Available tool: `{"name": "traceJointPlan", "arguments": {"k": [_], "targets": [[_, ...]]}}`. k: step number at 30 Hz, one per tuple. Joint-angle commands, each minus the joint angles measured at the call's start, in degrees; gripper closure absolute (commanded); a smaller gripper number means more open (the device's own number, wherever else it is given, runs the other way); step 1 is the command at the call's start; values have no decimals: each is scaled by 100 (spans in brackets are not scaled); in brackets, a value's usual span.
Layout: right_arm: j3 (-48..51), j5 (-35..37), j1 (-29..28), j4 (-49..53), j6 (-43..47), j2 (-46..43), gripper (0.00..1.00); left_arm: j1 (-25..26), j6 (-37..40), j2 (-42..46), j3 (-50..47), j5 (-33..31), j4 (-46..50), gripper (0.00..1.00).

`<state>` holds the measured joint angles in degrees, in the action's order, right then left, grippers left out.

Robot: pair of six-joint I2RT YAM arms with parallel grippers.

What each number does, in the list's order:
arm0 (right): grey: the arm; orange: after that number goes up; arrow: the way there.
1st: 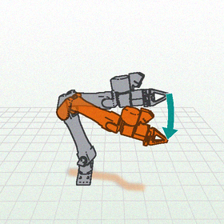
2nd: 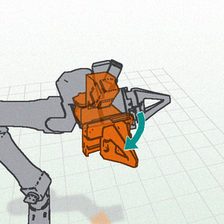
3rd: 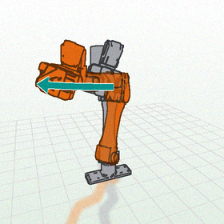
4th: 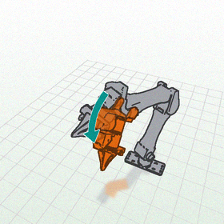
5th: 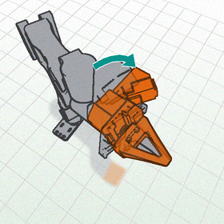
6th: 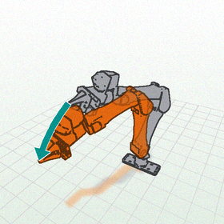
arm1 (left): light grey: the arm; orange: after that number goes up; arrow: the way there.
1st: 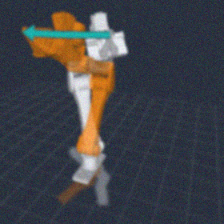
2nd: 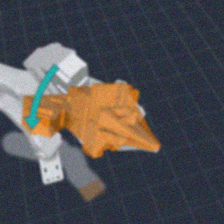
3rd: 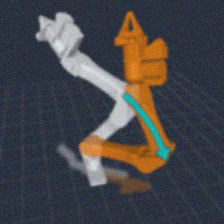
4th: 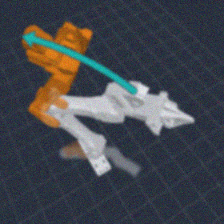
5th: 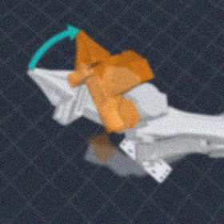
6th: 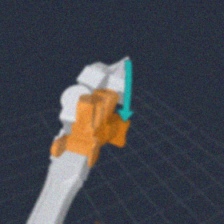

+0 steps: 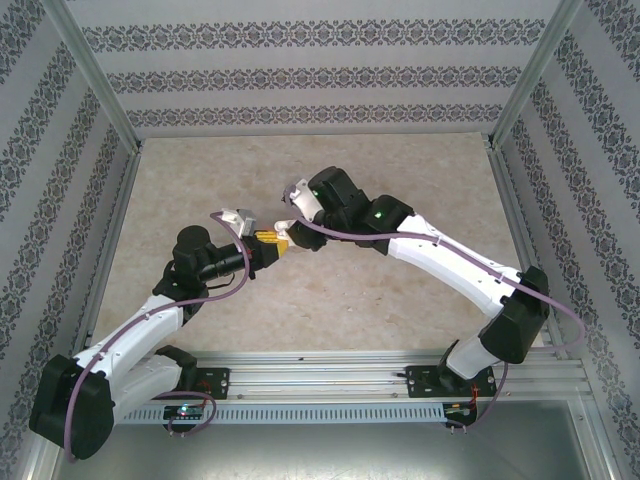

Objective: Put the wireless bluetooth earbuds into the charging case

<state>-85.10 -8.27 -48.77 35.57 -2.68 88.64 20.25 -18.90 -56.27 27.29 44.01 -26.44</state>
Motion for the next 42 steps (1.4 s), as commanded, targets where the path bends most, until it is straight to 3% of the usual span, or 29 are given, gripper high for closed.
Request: {"name": "traceJointPlan", "arguments": {"k": [1,21,35,42], "targets": [[167,-826,20,205,-157,-111,73,23,-164,38,67,60,-969,100],[345,-2012,539,-274,-1073,-538,60,24,-325,-74,-39,363,-1574,100],[291,-1769,665,-472,-1575,-1077,47,24,-358,-51,-42,460,-1619,100],[649,-1838,1236,-868,-2325,-1443,47,28,-462,-94,22,716,-1812,100]]}}
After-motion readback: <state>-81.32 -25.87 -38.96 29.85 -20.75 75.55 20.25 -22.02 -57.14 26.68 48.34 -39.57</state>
